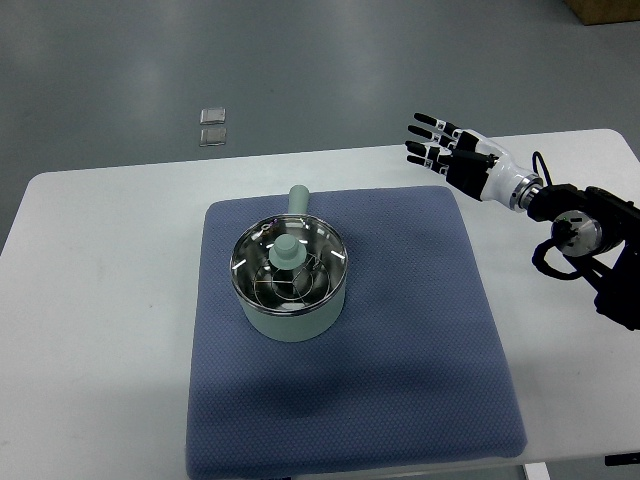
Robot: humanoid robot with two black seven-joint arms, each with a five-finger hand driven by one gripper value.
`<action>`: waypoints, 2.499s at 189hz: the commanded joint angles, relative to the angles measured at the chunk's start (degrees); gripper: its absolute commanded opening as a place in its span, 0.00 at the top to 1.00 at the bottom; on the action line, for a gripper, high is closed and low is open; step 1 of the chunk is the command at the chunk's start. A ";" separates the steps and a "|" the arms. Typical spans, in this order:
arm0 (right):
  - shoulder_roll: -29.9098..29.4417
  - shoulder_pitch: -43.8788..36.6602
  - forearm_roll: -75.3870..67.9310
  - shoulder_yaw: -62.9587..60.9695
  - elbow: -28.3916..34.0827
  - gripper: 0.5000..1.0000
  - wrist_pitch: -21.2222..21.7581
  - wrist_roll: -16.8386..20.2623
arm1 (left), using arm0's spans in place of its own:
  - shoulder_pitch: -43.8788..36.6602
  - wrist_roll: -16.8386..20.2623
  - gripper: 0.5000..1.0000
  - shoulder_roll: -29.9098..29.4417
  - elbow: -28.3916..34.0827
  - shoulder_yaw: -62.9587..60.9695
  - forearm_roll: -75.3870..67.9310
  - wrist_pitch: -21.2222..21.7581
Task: Open lid and place right of pot
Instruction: 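Move the right hand over the glass lid on the green saucepan, then lower the right hand and close its fingers around the green lid knob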
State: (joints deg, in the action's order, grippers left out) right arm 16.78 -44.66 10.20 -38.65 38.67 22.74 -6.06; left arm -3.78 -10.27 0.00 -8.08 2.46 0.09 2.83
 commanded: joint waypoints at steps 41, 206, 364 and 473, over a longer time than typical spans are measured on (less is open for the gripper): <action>0.09 -0.16 2.28 0.16 0.00 0.14 -0.06 -0.09 | 0.00 0.25 0.00 0.00 0.00 -0.17 -0.09 0.07; 5.72 -10.00 66.62 0.16 23.99 0.14 -2.26 -4.84 | 0.70 0.25 0.00 0.00 -0.35 0.00 -0.09 -0.54; 1.23 -27.41 82.26 24.94 33.57 0.14 -1.55 0.52 | 0.70 0.25 0.00 0.00 -0.35 0.00 -0.09 -0.54; -1.49 -27.49 82.09 27.23 32.34 0.14 -0.68 0.79 | 0.70 0.25 0.00 0.00 -0.35 0.00 -0.09 -0.54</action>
State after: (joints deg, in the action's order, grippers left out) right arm 15.34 -71.92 92.35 -11.43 71.03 22.06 -5.36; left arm -3.08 -10.03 0.00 -8.44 2.48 0.00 2.29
